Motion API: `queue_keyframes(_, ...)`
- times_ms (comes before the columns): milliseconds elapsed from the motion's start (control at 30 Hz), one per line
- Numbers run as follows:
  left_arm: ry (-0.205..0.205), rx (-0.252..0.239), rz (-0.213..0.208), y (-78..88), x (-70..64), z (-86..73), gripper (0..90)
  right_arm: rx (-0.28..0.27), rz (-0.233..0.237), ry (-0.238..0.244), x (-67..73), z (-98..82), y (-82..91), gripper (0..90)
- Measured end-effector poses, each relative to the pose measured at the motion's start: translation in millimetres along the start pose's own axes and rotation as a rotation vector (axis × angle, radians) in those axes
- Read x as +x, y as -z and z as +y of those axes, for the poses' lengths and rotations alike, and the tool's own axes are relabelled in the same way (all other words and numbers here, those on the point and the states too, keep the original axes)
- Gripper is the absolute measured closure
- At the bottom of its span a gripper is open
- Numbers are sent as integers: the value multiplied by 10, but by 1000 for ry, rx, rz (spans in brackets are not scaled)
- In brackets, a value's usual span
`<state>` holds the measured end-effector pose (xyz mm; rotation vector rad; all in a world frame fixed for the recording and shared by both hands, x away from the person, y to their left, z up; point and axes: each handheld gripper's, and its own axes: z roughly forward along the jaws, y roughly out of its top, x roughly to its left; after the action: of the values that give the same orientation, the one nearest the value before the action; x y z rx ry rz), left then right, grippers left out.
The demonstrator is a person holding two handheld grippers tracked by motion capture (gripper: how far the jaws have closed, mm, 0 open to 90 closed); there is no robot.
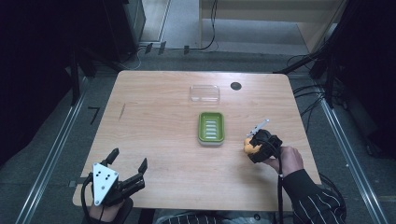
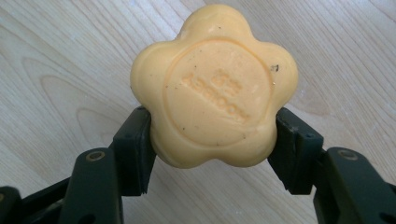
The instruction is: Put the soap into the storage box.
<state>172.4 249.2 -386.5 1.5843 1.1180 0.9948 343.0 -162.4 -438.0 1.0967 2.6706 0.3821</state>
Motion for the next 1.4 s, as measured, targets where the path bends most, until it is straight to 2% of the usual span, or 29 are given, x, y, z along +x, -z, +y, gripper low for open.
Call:
queue_keyframes(167,2,-4,1,4,1,0,137,-3,-10,4,-8,44,6,400)
queue_keyframes(467,1,-3,2,6,2,0,137,-21,3,-12,-60,132,29,400)
queue_keyframes(867,-6,0,-3,0,0,2,137,-65,6,9,-61,318,105,400)
queue_keyframes(1400,0,-2,0,3,3,0,137,-77,11,27,-90,550,52,400)
